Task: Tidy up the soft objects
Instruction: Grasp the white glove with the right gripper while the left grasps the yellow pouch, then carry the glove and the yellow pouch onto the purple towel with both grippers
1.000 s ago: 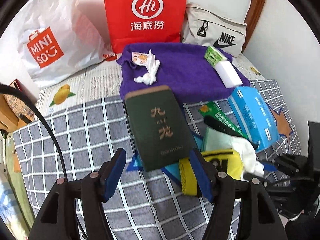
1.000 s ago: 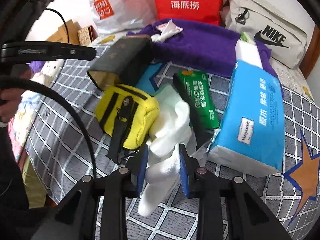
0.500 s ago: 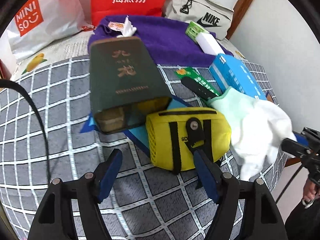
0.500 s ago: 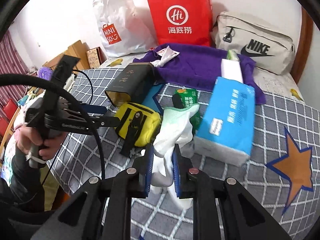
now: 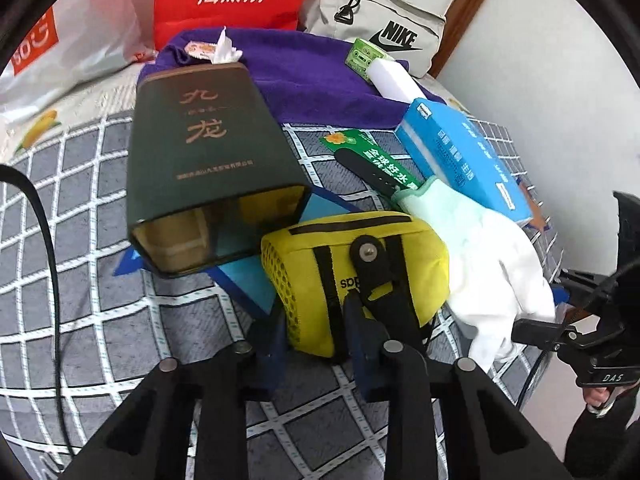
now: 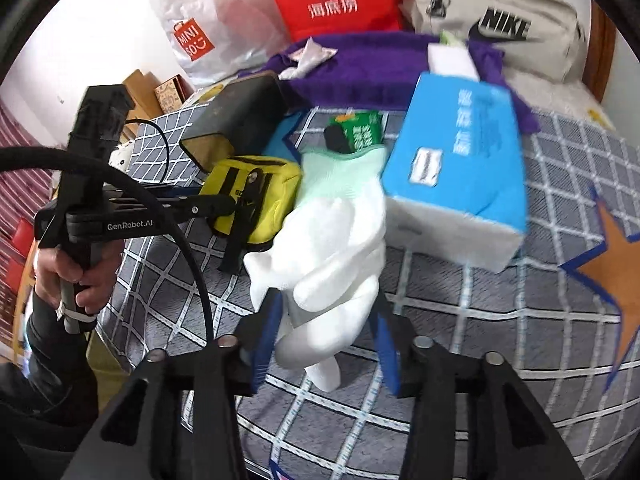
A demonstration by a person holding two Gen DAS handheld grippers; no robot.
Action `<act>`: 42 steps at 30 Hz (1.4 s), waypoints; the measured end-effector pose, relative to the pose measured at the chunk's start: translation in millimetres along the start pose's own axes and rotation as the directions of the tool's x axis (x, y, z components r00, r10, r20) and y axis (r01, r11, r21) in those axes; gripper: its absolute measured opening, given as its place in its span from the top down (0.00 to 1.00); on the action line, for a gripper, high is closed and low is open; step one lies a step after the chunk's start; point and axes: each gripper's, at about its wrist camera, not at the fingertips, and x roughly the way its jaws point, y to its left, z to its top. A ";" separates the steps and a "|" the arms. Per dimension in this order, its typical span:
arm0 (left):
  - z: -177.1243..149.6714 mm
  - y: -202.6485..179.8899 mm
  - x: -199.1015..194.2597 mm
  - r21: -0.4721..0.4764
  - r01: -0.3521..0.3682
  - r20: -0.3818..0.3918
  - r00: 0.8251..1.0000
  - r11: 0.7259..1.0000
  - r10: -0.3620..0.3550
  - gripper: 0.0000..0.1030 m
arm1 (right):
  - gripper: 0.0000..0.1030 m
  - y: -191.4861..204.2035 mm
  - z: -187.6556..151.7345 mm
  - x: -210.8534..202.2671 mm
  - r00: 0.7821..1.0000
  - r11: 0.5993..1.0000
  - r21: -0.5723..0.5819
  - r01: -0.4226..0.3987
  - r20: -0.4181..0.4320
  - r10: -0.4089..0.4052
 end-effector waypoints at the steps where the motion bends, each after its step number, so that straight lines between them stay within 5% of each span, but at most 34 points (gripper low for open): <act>1: -0.6 -0.1 -2.8 0.002 0.005 0.005 1.000 1.000 -0.005 0.77 | 0.43 -0.1 1.2 4.9 1.000 1.000 0.010 -0.017 -0.009 0.017; 5: -3.6 0.4 -18.7 0.005 0.014 0.030 0.999 1.000 -0.014 0.82 | 0.42 3.0 7.4 18.3 0.999 0.999 0.031 -0.040 -0.023 0.041; 6: -4.6 -0.3 -24.7 0.007 0.010 0.039 0.999 1.000 -0.010 0.83 | 0.50 4.5 8.6 19.4 0.999 0.999 0.032 -0.044 -0.018 0.045; 7: -5.0 0.1 -29.6 0.008 0.001 0.049 0.999 1.000 -0.001 0.84 | 0.79 6.6 9.8 20.4 0.999 0.998 0.032 -0.047 -0.008 0.047; 8: -5.5 -0.9 -35.2 0.016 -0.012 0.062 0.998 1.000 0.011 0.85 | 0.86 8.3 10.5 20.2 0.999 0.998 0.029 -0.051 0.000 0.051; 24: 2.2 -17.1 -123.9 0.072 -0.148 0.237 0.963 0.986 0.128 0.87 | 0.85 19.9 16.3 -35.3 0.991 0.998 -0.053 -0.019 0.132 0.026; 42: 32.9 -13.7 -131.2 0.027 -0.112 0.269 0.958 0.993 0.101 0.87 | 0.85 23.9 48.9 -69.8 0.973 0.994 -0.075 -0.080 0.210 0.094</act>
